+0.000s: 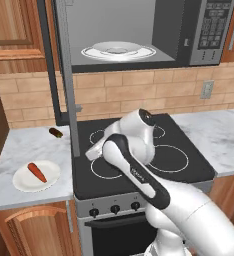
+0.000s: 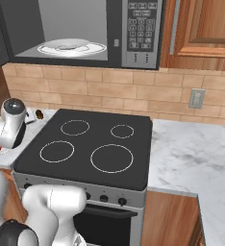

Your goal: Pick the carrot from the counter and place it in the microwave.

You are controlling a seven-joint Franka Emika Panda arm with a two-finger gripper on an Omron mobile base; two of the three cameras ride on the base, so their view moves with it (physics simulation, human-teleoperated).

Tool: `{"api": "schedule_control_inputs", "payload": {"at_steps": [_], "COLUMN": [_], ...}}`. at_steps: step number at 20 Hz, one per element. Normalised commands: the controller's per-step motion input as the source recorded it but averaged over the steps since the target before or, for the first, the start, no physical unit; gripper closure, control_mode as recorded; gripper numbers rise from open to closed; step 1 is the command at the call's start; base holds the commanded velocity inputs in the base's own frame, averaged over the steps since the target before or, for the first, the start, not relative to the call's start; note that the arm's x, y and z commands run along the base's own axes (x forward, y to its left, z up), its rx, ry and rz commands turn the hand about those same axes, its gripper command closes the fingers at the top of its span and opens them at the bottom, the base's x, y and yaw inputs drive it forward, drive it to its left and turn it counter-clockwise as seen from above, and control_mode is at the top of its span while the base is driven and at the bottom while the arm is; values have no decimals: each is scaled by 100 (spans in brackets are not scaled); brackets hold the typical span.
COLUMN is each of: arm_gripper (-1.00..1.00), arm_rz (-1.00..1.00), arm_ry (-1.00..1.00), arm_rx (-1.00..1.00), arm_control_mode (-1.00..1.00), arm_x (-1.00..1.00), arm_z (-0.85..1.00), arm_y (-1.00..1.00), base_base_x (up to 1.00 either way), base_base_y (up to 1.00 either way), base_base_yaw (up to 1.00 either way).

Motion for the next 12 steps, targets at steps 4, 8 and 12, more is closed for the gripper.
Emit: {"api": "schedule_control_inputs", "payload": {"at_steps": [4,8,12], "arm_gripper": [-100,-100,-100], "arm_rz": [0,0,0], "arm_ry": [11,17,25], "arm_rx": [15,4,0], "arm_control_mode": [-100,-100,-100], "arm_x": [74,52,28], "arm_z": [-17,-24,-39], "arm_y": [100,99,79], "base_base_x": [0,0,0], "base_base_y": [0,0,0], "base_base_yaw": [0,0,0]}}
